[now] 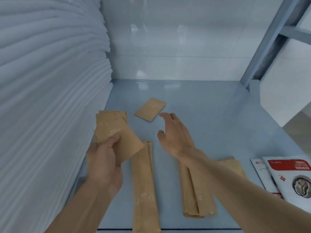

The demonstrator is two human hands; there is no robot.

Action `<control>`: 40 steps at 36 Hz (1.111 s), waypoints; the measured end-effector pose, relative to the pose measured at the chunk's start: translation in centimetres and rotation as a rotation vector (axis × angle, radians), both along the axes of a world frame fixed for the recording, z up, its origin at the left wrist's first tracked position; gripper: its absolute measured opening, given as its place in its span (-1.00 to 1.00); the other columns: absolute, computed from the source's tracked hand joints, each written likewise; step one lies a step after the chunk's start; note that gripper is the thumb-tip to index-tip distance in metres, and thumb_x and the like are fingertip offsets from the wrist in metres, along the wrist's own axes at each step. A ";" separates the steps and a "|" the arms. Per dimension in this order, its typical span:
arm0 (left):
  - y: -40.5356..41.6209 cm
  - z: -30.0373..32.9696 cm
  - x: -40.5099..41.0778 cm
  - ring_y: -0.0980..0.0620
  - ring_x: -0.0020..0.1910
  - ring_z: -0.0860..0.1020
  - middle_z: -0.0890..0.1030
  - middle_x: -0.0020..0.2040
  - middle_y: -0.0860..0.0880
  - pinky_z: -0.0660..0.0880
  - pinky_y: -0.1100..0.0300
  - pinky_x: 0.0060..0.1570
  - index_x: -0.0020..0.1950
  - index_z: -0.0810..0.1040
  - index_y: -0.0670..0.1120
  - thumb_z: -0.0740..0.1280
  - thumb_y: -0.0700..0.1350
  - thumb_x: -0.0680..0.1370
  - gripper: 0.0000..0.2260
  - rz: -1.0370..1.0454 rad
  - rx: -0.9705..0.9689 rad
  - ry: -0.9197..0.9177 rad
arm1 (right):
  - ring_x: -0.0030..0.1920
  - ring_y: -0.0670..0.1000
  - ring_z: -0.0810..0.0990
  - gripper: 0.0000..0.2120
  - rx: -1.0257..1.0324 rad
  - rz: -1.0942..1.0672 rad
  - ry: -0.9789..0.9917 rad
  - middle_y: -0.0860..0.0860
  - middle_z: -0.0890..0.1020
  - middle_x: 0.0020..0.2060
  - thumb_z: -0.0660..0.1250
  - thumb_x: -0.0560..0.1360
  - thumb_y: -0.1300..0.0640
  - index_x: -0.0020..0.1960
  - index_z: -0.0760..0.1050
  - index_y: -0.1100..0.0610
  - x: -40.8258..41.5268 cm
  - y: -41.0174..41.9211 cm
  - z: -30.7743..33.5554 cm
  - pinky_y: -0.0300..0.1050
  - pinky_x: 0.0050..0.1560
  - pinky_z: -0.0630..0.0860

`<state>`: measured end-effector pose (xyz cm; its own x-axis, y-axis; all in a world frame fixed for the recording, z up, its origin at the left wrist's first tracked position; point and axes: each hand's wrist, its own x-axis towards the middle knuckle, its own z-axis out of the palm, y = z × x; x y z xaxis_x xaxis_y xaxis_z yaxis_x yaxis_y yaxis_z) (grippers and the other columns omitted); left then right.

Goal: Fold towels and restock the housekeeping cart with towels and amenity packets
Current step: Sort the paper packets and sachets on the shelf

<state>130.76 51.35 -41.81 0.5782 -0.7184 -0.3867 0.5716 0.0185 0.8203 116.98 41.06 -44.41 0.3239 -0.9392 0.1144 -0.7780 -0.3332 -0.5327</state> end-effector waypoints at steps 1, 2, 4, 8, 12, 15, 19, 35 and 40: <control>0.0 -0.2 0.1 -0.03 0.14 0.65 0.68 0.15 -0.06 0.53 0.07 0.23 0.33 0.52 -0.14 0.39 -0.26 0.55 -0.66 -0.001 0.011 0.011 | 0.34 0.08 0.39 -0.47 -0.009 0.028 0.041 0.06 0.39 0.38 0.25 0.57 0.21 0.51 0.23 0.12 0.7 -0.9 -0.3 -0.01 0.26 0.42; 0.0 -0.3 0.1 0.02 0.07 0.68 0.71 0.09 -0.04 0.56 0.15 0.10 0.30 0.54 -0.14 0.39 -0.26 0.54 -0.68 -0.001 0.023 0.017 | 0.37 0.09 0.35 -0.46 -0.025 0.043 0.075 0.05 0.36 0.41 0.26 0.57 0.20 0.52 0.22 0.13 1.4 -1.7 -0.5 0.01 0.28 0.42; 0.1 -0.8 0.2 0.11 -0.09 0.70 0.74 -0.03 0.01 0.57 0.30 -0.19 0.21 0.60 -0.13 0.39 -0.25 0.54 -0.75 -0.011 0.039 0.030 | 0.41 0.10 0.29 -0.43 -0.038 0.059 0.120 0.03 0.30 0.47 0.27 0.57 0.18 0.53 0.18 0.14 2.5 -3.1 -1.1 0.02 0.32 0.40; 0.6 -1.5 0.5 0.11 -0.14 0.71 0.75 -0.05 -0.01 0.56 0.30 -0.27 0.12 0.64 -0.14 0.40 -0.25 0.53 -0.82 -0.015 0.059 0.062 | 0.49 0.16 0.19 -0.36 -0.018 0.096 0.206 0.05 0.18 0.55 0.27 0.59 0.11 0.58 0.07 0.09 4.3 -5.1 -2.9 0.01 0.42 0.25; 1.2 -1.7 0.9 0.16 -0.20 0.70 0.75 -0.09 0.02 0.50 0.22 -0.14 0.03 0.65 -0.12 0.39 -0.25 0.53 -0.88 -0.015 0.044 0.031 | 0.44 0.19 0.28 -0.44 -0.112 0.048 0.305 0.06 0.39 0.43 0.27 0.60 0.01 0.55 0.18 0.03 4.7 -5.8 -3.8 0.06 0.35 0.27; 1.5 -1.7 1.1 0.14 -0.15 0.70 0.74 -0.05 0.01 0.49 0.20 -0.10 0.08 0.65 -0.13 0.40 -0.24 0.52 -0.85 -0.016 0.039 0.018 | 0.31 0.13 0.43 -0.68 -0.362 0.100 0.418 0.06 0.56 0.21 0.23 0.62 0.01 0.33 0.48 0.09 4.1 -5.3 -3.9 -0.02 0.20 0.37; 1.8 -1.8 1.1 0.13 -0.14 0.71 0.74 -0.04 0.00 0.49 0.19 -0.10 0.12 0.65 -0.14 0.39 -0.25 0.53 -0.82 -0.020 0.032 0.023 | -0.12 0.09 0.66 -0.86 -0.460 0.270 0.655 0.07 0.66 -0.17 0.49 0.34 0.22 -0.11 0.62 0.13 3.3 -3.5 -2.9 -0.11 -0.25 0.51; 3.2 1.8 -3.2 -0.16 -0.07 0.72 0.72 0.03 -0.15 0.63 0.02 -0.34 0.24 0.59 -0.05 0.12 0.01 0.70 -0.70 -0.313 -0.077 0.000 | 0.17 -0.20 0.55 -0.88 -0.599 0.126 -0.472 -0.04 0.56 0.14 0.30 0.58 0.20 -0.04 0.60 0.21 -2.5 9.9 -0.1 -0.41 0.12 0.45; 4.9 2.2 -4.5 -0.14 0.04 0.70 0.70 0.11 -0.14 0.64 0.11 -0.26 0.27 0.59 -0.05 0.27 0.02 0.63 -0.72 -0.456 -0.153 -0.023 | 0.13 -0.12 0.57 -0.86 -0.571 0.048 -0.470 0.02 0.61 0.06 0.33 0.54 0.21 -0.09 0.64 0.25 -4.1 13.8 0.0 -0.30 0.08 0.50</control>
<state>126.25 56.30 -39.64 0.1984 -0.9482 -0.2480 0.5316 -0.1085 0.8400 112.85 54.83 -44.40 0.1596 -0.6781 0.7175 -0.4881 -0.6859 -0.5397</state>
